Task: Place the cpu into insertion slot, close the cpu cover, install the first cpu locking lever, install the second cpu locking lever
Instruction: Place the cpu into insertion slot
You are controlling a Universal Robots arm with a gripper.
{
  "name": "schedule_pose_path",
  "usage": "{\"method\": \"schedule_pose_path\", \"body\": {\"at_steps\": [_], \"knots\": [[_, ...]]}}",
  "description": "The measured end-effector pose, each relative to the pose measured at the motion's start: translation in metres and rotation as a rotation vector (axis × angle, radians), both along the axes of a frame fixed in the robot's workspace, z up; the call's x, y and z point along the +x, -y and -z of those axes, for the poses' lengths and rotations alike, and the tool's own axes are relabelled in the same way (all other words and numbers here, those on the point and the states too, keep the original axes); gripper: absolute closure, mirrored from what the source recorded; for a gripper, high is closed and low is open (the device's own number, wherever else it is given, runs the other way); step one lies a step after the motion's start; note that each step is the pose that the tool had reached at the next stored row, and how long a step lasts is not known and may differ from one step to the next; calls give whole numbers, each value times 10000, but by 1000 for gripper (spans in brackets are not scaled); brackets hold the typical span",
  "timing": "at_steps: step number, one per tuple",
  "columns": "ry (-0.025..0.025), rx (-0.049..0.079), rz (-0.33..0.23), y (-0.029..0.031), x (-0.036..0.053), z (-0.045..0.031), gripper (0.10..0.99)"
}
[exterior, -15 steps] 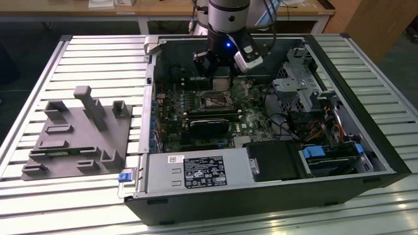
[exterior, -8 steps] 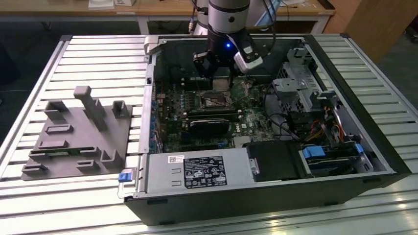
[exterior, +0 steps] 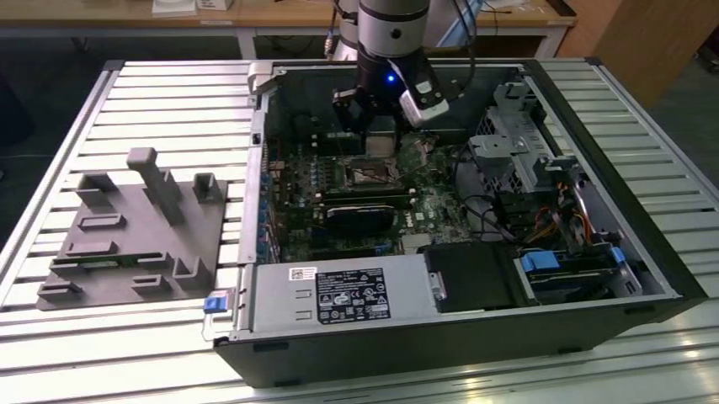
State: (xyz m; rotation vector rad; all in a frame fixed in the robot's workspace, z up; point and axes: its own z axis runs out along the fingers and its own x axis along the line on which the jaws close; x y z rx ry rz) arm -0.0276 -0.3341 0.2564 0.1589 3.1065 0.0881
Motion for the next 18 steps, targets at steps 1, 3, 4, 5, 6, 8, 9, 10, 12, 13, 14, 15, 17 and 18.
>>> {"method": "schedule_pose_path", "body": {"at_steps": [1,3,4,5,6,8,9,10,12,13,14,15,17,18], "knots": [[0,-1,180,0,0,1,545],[0,0,551,0,0,4,545],[0,-1,730,0,0,6,545],[0,0,916,0,0,8,545],[0,-1,1095,0,0,9,545],[0,0,1461,0,0,13,545],[0,1,1640,0,0,15,545],[0,0,1821,0,0,17,545],[0,0,2186,0,0,21,545],[-1,0,2364,0,0,23,545],[0,0,2545,0,0,25,545],[-1,-1,2736,0,0,27,545],[0,0,3101,0,0,32,545],[0,0,3275,0,0,34,545]]}}
